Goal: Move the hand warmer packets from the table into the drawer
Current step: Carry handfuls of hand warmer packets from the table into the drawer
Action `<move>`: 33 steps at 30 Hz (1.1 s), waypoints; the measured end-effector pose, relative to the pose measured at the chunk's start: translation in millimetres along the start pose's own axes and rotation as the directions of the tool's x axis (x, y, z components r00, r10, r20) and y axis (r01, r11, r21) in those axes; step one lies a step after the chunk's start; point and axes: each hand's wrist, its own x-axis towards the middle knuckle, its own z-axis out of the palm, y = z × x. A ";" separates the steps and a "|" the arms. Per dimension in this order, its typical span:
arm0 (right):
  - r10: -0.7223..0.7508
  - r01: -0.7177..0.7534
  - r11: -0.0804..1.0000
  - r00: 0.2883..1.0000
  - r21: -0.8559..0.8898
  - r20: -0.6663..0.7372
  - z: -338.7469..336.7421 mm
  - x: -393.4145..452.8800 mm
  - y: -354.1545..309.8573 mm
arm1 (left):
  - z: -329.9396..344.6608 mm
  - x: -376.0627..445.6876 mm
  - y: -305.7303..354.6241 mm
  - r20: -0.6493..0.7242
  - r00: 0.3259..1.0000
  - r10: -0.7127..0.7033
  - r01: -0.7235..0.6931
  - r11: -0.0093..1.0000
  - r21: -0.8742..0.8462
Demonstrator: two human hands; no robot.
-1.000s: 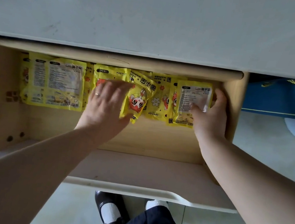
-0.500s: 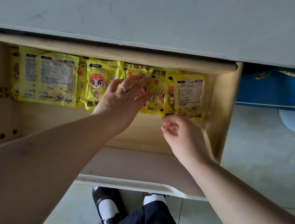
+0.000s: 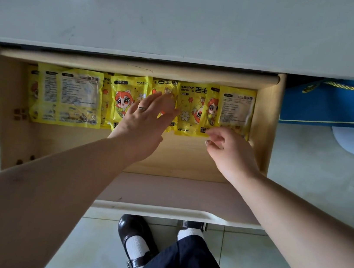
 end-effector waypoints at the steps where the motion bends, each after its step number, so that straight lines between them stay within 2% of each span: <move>1: 0.002 -0.003 1.000 1.000 0.007 0.011 -2.0 -2.2 -3.2 | -4.9 -3.6 1.8 -0.013 1.000 -0.007 0.007 0.999 -0.035; 3: -0.003 0.002 1.000 0.999 0.023 0.034 -6.6 -5.9 -10.9 | -11.1 -8.8 5.1 0.004 0.998 -0.061 0.061 0.989 -0.138; 5: -0.021 0.019 0.998 0.999 0.064 0.038 -13.9 -13.0 -22.7 | -20.1 -16.6 9.6 0.043 0.986 -0.159 0.164 0.923 -0.348; 6: -0.032 0.029 0.996 0.999 0.079 0.034 -18.3 -18.4 -29.6 | -27.1 -23.1 12.9 0.060 0.975 -0.216 0.217 0.844 -0.490; 8: -0.044 0.041 0.994 0.999 0.105 0.024 -28.2 -28.7 -44.4 | -41.5 -36.0 21.1 0.114 0.939 -0.324 0.299 0.608 -0.735; 11: -0.090 0.090 0.989 0.996 0.116 -0.006 -44.2 -50.3 -69.0 | -65.1 -61.7 32.0 0.184 0.892 -0.414 0.338 0.338 -0.878; 13: -0.136 0.139 0.987 0.990 0.084 -0.041 -56.4 -70.0 -85.9 | -83.6 -85.6 38.0 0.175 0.882 -0.437 0.303 0.242 -0.922; 16: -0.161 0.163 0.985 0.986 0.047 -0.053 -73.6 -107.5 -115.4 | -116.7 -132.6 42.5 0.158 0.862 -0.482 0.265 0.161 -0.951; 18: -0.139 0.142 0.988 0.988 0.053 -0.064 -80.4 -117.1 -123.3 | -127.4 -147.4 47.1 0.150 0.856 -0.495 0.254 0.148 -0.956; 23: -0.231 0.231 0.972 0.973 0.052 0.003 -104.9 -189.8 -186.2 | -183.5 -233.9 54.0 0.106 0.792 -0.601 0.196 0.086 -0.977; 28: -0.329 0.333 0.943 0.932 -0.003 0.151 -112.1 -248.1 -247.2 | -224.7 -309.9 59.8 0.080 0.696 -0.714 0.118 0.003 -0.993; 33: -0.422 0.459 0.886 0.854 -0.059 0.304 -111.6 -303.8 -297.1 | -253.1 -383.8 78.4 0.038 0.560 -0.827 0.009 -0.040 -0.999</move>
